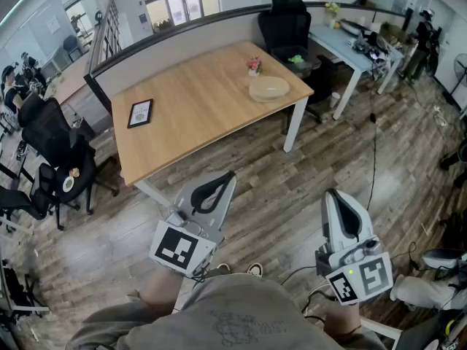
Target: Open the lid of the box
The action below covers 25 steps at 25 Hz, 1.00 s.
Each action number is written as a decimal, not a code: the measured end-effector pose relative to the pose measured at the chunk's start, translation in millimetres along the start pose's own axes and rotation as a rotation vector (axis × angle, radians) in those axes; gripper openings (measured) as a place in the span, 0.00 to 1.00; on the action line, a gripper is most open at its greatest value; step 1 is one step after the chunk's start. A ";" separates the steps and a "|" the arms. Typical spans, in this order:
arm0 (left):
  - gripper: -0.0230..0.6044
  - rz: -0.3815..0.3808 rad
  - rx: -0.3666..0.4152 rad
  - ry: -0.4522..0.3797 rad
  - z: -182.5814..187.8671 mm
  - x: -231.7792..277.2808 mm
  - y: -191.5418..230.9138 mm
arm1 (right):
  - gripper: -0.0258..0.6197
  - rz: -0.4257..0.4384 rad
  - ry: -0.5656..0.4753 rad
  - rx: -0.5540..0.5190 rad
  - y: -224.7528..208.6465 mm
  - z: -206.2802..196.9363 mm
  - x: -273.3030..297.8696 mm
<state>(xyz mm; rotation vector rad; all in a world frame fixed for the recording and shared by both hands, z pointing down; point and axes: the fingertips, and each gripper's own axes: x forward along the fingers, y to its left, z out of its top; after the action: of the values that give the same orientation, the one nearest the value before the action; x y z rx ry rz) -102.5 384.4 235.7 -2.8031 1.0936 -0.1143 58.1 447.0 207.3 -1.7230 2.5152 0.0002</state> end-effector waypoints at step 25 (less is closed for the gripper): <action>0.45 -0.025 -0.004 0.008 -14.3 22.1 -17.8 | 0.06 0.005 0.047 -0.028 -20.8 -19.1 -11.5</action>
<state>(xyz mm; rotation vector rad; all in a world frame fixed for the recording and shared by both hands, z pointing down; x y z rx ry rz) -76.1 381.0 253.0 -2.8225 1.0617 -0.1261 80.1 449.1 228.3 -1.7470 2.5655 -0.0046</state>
